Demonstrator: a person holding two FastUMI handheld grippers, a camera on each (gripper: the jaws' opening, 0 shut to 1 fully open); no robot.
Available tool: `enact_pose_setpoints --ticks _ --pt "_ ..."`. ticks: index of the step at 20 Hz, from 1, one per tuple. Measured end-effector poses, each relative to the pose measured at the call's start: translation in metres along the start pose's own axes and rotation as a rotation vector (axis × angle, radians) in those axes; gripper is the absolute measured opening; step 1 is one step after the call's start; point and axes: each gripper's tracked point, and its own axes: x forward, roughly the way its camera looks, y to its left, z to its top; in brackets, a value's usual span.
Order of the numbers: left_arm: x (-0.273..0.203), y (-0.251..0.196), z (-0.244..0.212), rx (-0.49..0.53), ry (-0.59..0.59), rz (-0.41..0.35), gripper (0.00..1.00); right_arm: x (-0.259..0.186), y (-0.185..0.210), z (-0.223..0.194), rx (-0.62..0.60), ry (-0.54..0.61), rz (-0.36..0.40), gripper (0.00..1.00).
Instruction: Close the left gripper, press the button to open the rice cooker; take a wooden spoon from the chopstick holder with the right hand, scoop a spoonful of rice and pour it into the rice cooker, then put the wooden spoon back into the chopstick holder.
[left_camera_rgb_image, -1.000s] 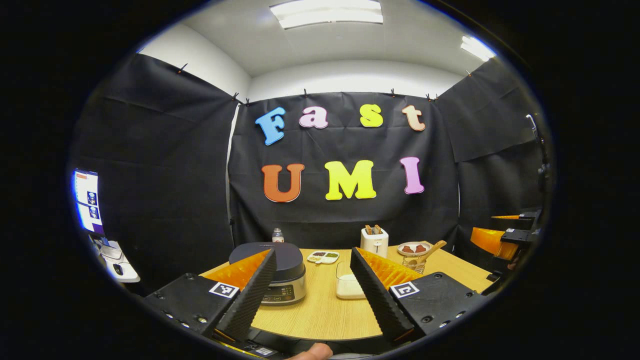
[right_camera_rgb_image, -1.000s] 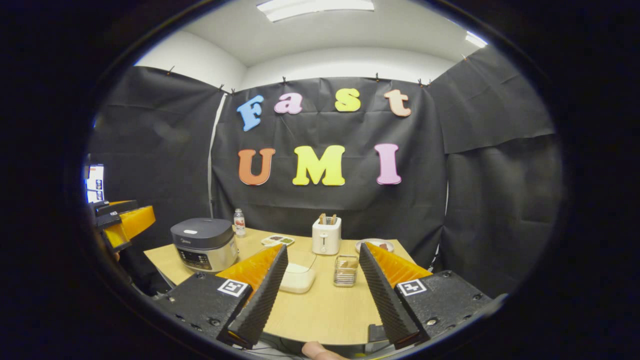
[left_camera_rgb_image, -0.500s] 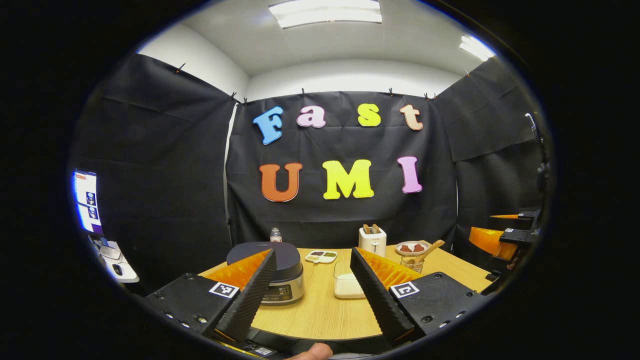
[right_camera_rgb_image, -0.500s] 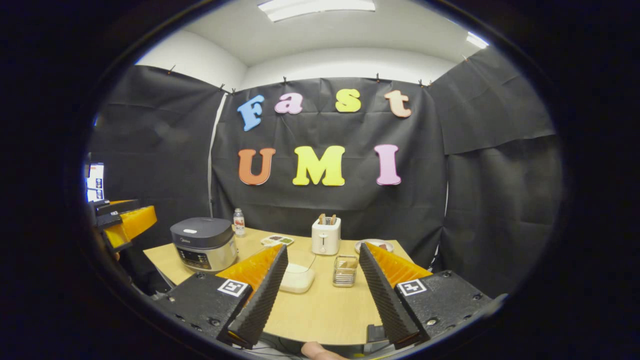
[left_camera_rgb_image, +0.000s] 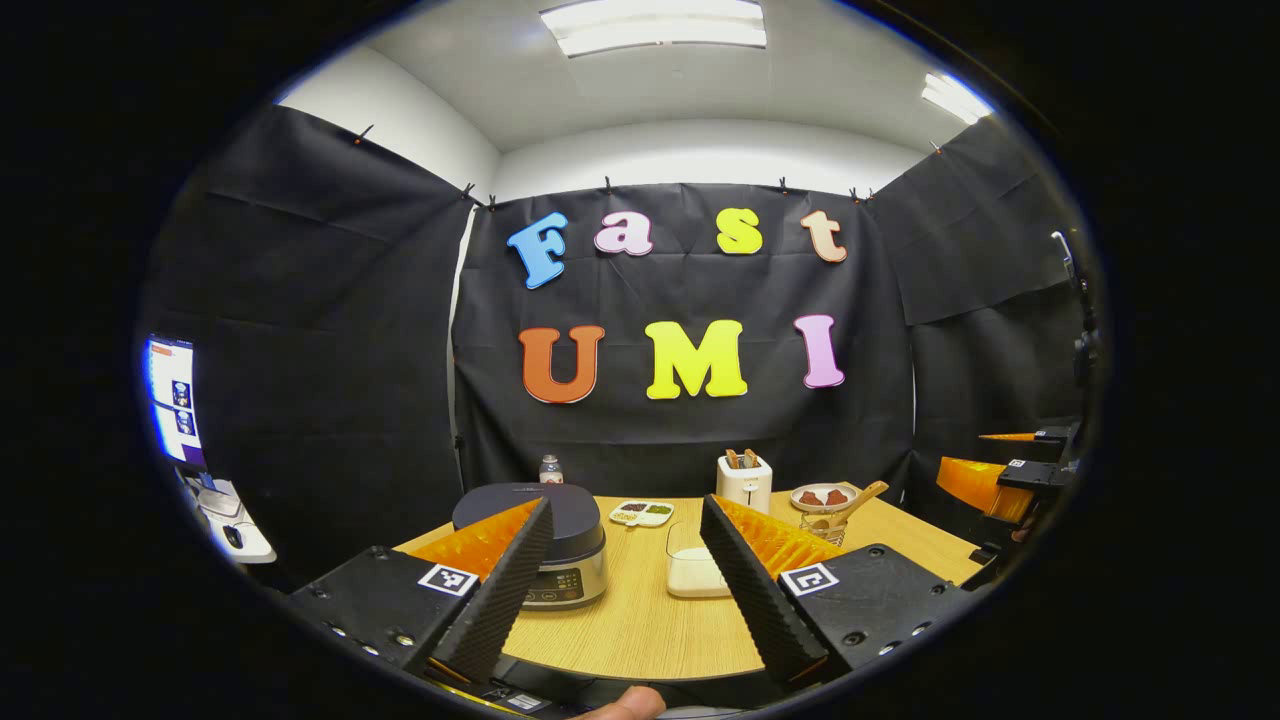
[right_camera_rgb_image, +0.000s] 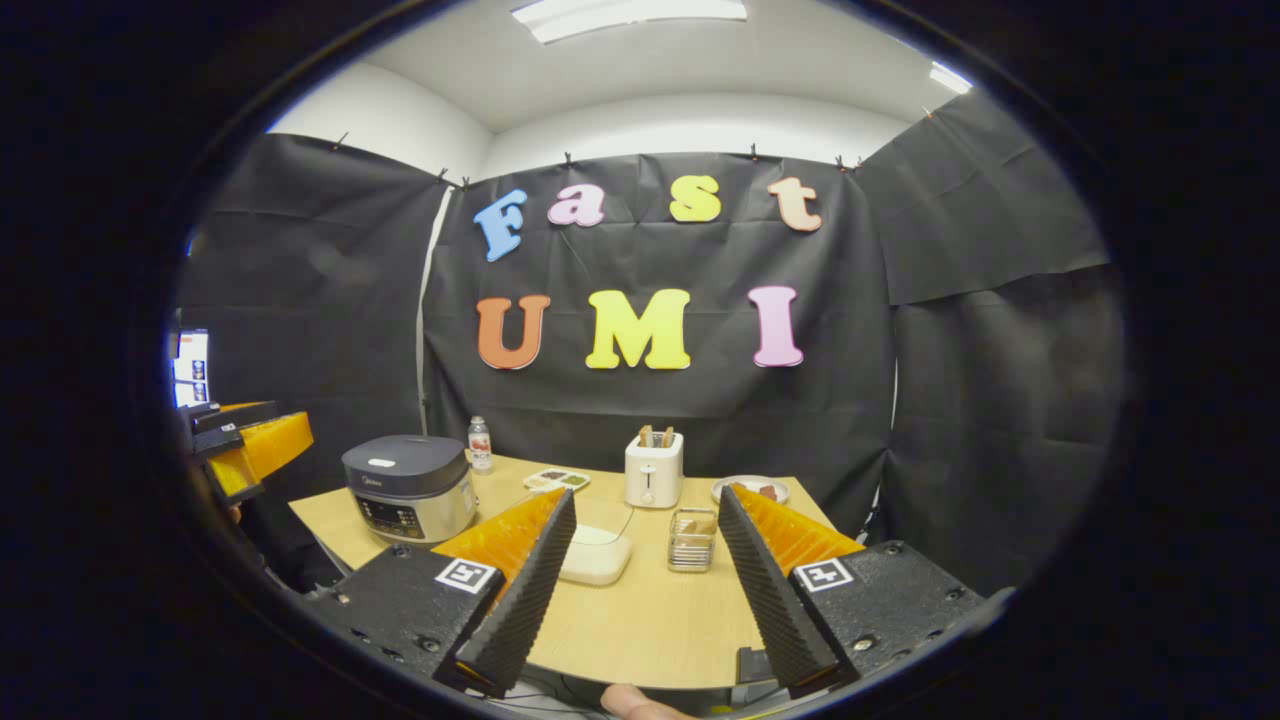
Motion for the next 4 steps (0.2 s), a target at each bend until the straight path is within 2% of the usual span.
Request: enact_pose_setpoints --ticks 3,4 --pt "0.0011 -0.0003 -0.0021 0.002 0.002 0.000 0.94 -0.0001 -0.0019 0.0000 0.000 -0.001 -0.003 0.91" --pt "0.0026 -0.0013 -0.0018 0.003 0.003 -0.003 0.95 -0.0005 -0.0027 0.0004 -0.001 -0.003 -0.004 0.94"
